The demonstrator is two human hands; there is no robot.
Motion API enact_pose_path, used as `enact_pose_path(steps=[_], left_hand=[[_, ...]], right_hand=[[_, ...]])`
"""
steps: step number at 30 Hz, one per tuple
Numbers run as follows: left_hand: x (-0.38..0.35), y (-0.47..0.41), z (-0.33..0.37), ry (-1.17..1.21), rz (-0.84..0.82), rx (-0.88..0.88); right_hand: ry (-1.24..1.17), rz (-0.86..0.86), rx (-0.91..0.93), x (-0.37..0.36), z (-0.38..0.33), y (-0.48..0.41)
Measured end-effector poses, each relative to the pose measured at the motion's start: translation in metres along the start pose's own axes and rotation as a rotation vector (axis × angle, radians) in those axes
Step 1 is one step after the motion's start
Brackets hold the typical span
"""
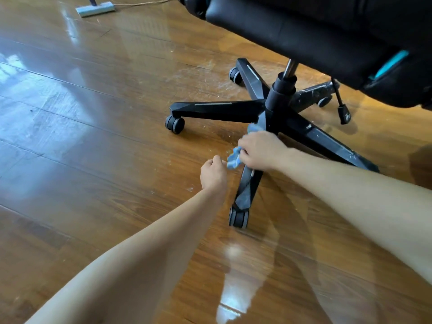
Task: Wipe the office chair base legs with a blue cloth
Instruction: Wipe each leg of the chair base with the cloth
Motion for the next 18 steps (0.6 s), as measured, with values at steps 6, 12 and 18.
enact_pose_path(steps=[6,12,18], left_hand=[[-0.003,0.005,0.006,-0.005,-0.017,-0.013],[-0.002,0.0,0.018,0.049,0.094,-0.08],[-0.014,0.006,0.017,0.061,0.086,-0.075]], right_hand=[[-0.082,0.021,0.138,-0.011,-0.035,0.027],[-0.139,-0.122,0.41,-0.027,-0.047,0.05],[0.073,-0.1,-0.122,-0.004,0.036,-0.04]])
Point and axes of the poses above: each hand's wrist, its own y-axis away from the middle knuckle, its own x-axis out of the back of the hand, z = x × y, the point moved 8 cm from there along -y, towards the middle knuckle, and after that the axes turned 8 degrees about -z, right-handed, at the moved point
